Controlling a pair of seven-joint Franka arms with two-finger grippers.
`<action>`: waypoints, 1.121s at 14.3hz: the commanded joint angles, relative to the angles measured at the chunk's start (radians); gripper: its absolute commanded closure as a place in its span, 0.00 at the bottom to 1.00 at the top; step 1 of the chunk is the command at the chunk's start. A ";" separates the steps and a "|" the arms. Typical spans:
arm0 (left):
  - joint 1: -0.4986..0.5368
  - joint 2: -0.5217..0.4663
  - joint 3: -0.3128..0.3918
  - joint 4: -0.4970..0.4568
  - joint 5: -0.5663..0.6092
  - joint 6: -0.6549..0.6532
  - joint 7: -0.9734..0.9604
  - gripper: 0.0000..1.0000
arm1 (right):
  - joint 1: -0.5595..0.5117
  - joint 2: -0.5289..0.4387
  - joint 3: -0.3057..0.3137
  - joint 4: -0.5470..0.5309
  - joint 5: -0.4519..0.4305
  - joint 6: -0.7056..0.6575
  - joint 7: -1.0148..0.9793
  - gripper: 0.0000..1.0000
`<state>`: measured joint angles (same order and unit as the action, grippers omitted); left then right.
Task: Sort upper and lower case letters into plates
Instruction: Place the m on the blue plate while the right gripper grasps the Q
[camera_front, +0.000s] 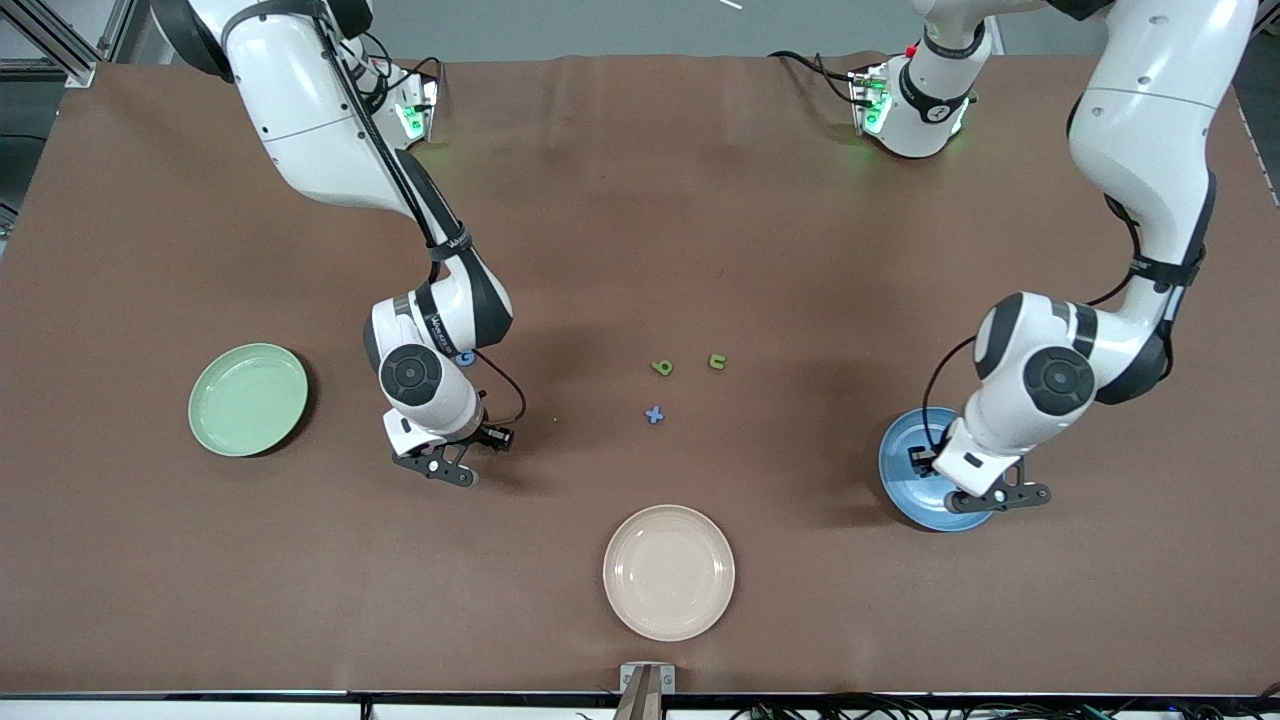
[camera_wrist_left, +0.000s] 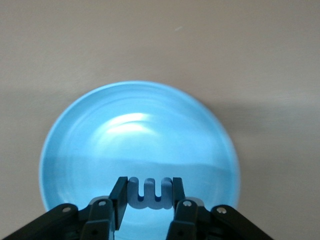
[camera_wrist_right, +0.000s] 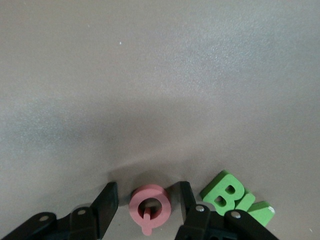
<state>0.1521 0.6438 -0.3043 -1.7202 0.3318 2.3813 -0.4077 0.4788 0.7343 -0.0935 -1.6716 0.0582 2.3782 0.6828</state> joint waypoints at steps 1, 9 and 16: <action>0.030 0.002 -0.007 -0.006 0.019 -0.004 0.018 0.88 | 0.003 -0.001 0.006 -0.043 0.011 -0.019 -0.009 0.51; 0.014 -0.032 -0.093 -0.010 0.007 -0.112 -0.092 0.00 | 0.004 -0.001 0.006 -0.042 0.011 -0.013 -0.014 0.73; -0.162 -0.003 -0.266 -0.019 0.012 -0.148 -0.567 0.00 | -0.014 -0.149 -0.005 -0.033 0.003 -0.153 -0.122 0.79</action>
<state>0.0711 0.6323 -0.5761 -1.7273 0.3317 2.2255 -0.8678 0.4806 0.6965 -0.0942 -1.6685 0.0575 2.3043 0.6326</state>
